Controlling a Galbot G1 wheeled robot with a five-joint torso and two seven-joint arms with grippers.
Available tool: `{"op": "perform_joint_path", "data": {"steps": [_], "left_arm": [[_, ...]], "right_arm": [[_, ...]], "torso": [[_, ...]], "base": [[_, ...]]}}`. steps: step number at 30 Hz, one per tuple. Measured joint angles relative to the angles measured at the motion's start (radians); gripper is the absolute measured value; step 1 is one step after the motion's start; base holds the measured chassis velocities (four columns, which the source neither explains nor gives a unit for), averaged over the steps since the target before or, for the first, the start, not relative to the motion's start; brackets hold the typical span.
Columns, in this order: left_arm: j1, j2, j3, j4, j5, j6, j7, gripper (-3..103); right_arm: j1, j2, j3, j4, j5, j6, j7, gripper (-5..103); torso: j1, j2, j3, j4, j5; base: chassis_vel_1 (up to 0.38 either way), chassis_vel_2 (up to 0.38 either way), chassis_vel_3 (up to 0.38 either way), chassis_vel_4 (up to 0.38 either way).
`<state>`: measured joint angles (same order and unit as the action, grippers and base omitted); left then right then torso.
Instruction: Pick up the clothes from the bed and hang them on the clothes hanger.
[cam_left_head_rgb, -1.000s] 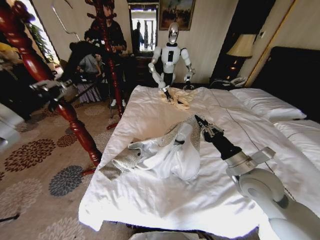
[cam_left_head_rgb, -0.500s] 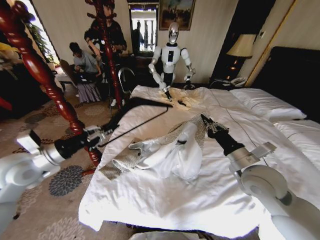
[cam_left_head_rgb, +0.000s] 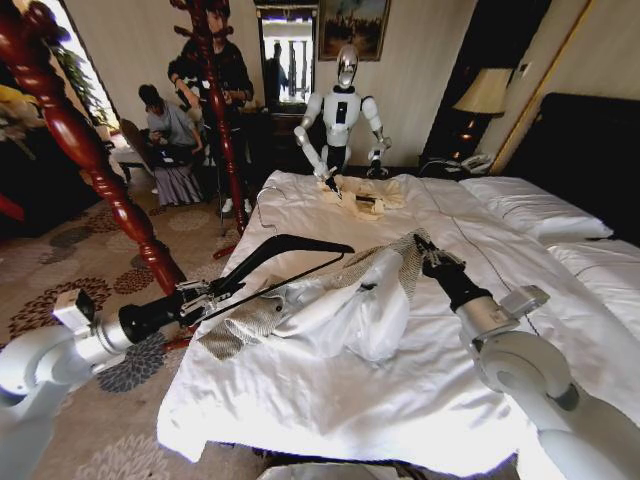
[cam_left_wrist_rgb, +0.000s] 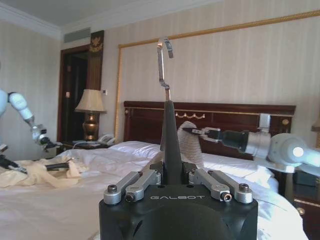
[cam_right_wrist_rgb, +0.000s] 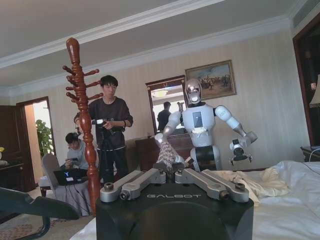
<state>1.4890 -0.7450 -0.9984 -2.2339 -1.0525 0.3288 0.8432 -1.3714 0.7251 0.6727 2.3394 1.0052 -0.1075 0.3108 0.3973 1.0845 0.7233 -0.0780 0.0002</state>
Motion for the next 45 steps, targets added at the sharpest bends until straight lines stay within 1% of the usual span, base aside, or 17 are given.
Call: {"op": "perform_joint_path", "data": {"steps": [5, 7, 15, 18, 20, 23, 26, 29, 31, 32, 33, 36, 37, 38, 41, 42, 45], "left_arm": [[0.034, 0.0, 0.002, -0.079, -0.034, -0.001, -0.003, 18], [0.049, -0.004, 0.011, -0.096, -0.024, 0.001, -0.013, 18], [0.051, -0.038, 0.062, -0.075, 0.039, 0.002, -0.051, 18], [0.024, -0.062, 0.123, -0.045, 0.069, -0.001, -0.077, 18], [0.018, -0.065, 0.134, -0.039, 0.075, -0.002, -0.08, 18], [-0.024, -0.084, 0.199, 0.006, 0.104, -0.009, -0.095, 18], [-0.042, -0.093, 0.232, 0.027, 0.109, -0.012, -0.104, 18], [-0.092, -0.131, 0.332, 0.085, 0.139, -0.026, -0.119, 18], [-0.126, -0.16, 0.394, 0.117, 0.156, -0.031, -0.121, 18], [-0.126, -0.16, 0.394, 0.117, 0.156, -0.031, -0.121, 18], [-0.153, -0.182, 0.44, 0.14, 0.165, -0.033, -0.123, 18], [-0.198, -0.217, 0.502, 0.169, 0.175, -0.036, -0.132, 18], [-0.198, -0.217, 0.502, 0.169, 0.175, -0.036, -0.132, 18], [-0.233, -0.243, 0.544, 0.188, 0.178, -0.038, -0.149, 18], [-0.285, -0.288, 0.607, 0.215, 0.18, -0.041, -0.183, 18], [-0.285, -0.288, 0.607, 0.215, 0.18, -0.041, -0.183, 18], [-0.322, -0.326, 0.654, 0.24, 0.199, -0.045, -0.193, 18]], "right_arm": [[0.0, 0.004, 0.0, -0.004, 0.0, 0.0, -0.001, 3], [0.0, 0.007, 0.002, -0.003, 0.001, 0.001, -0.003, 3], [-0.003, 0.01, 0.015, 0.025, 0.022, 0.033, -0.05, 3], [-0.014, 0.008, 0.02, 0.069, 0.042, 0.08, -0.108, 3], [-0.018, 0.007, 0.022, 0.08, 0.042, 0.088, -0.12, 3], [-0.039, -0.001, 0.029, 0.15, 0.052, 0.122, -0.167, 3], [-0.045, -0.005, 0.028, 0.161, 0.06, 0.132, -0.184, 3], [-0.055, -0.012, 0.025, 0.164, 0.059, 0.162, -0.239, 3], [-0.063, -0.019, 0.025, 0.164, 0.059, 0.174, -0.258, 3], [-0.063, -0.019, 0.025, 0.164, 0.059, 0.174, -0.258, 3], [-0.068, -0.026, 0.026, 0.164, 0.059, 0.18, -0.267, 3], [-0.074, -0.034, 0.028, 0.164, 0.052, 0.19, -0.284, 3], [-0.074, -0.034, 0.028, 0.164, 0.052, 0.19, -0.284, 3], [-0.081, -0.037, 0.03, 0.164, 0.047, 0.198, -0.3, 3], [-0.1, -0.042, 0.031, 0.163, 0.032, 0.21, -0.336, 3], [-0.1, -0.042, 0.031, 0.163, 0.032, 0.21, -0.336, 3], [-0.12, -0.044, 0.023, 0.154, 0.005, 0.218, -0.367, 3]], "torso": [[0.0, 0.0, 0.0, -0.0001, 0.0003], [0.0, 0.0, 0.0, 0.0, 0.0003], [0.0, 0.0, 0.0, -0.0001, 0.0001], [0.0, 0.0, 0.0, 0.0, -0.0001], [0.0, 0.0, 0.0, 0.0, 0.0], [0.0, 0.0, 0.0, -0.0002, -0.0003], [0.0, 0.0, 0.0, -0.0002, -0.0004], [0.0, 0.0, 0.0, -0.0001, 0.0002], [0.0, 0.0, 0.0, -0.0001, -0.0001], [0.0, 0.0, 0.0, -0.0001, -0.0001], [0.0, 0.0, 0.0, -0.0001, 0.0], [0.0, 0.0, 0.0, -0.0001, 0.0001], [0.0, 0.0, 0.0, -0.0001, 0.0001], [0.0, 0.0, 0.0, -0.0001, 0.0002], [0.0, 0.0, 0.0, -0.0001, 0.0002], [0.0, 0.0, 0.0, -0.0001, 0.0002], [0.0, 0.0, 0.0, -0.0002, 0.0002]], "base": [[0.0, 0.0, 0.0, 0.0], [0.0, 0.0, 0.0, 0.0], [0.0, 0.0, 0.0, 0.0], [0.0, 0.0, 0.0, 0.0], [0.0, 0.0, 0.0, 0.0], [0.0, 0.0, 0.0, 0.0], [0.0, 0.0, 0.0, 0.0], [0.0, 0.0, 0.0, 0.0], [0.0, 0.0, 0.0, 0.0], [0.0, 0.0, 0.0, 0.0], [0.0, 0.0, 0.0, 0.0], [0.0, 0.0, 0.0, 0.0], [0.0, 0.0, 0.0, 0.0], [0.0, 0.0, 0.0, 0.0], [0.0, 0.0, 0.0, 0.0], [0.0, 0.0, 0.0, 0.0], [0.0, 0.0, 0.0, 0.0]]}}
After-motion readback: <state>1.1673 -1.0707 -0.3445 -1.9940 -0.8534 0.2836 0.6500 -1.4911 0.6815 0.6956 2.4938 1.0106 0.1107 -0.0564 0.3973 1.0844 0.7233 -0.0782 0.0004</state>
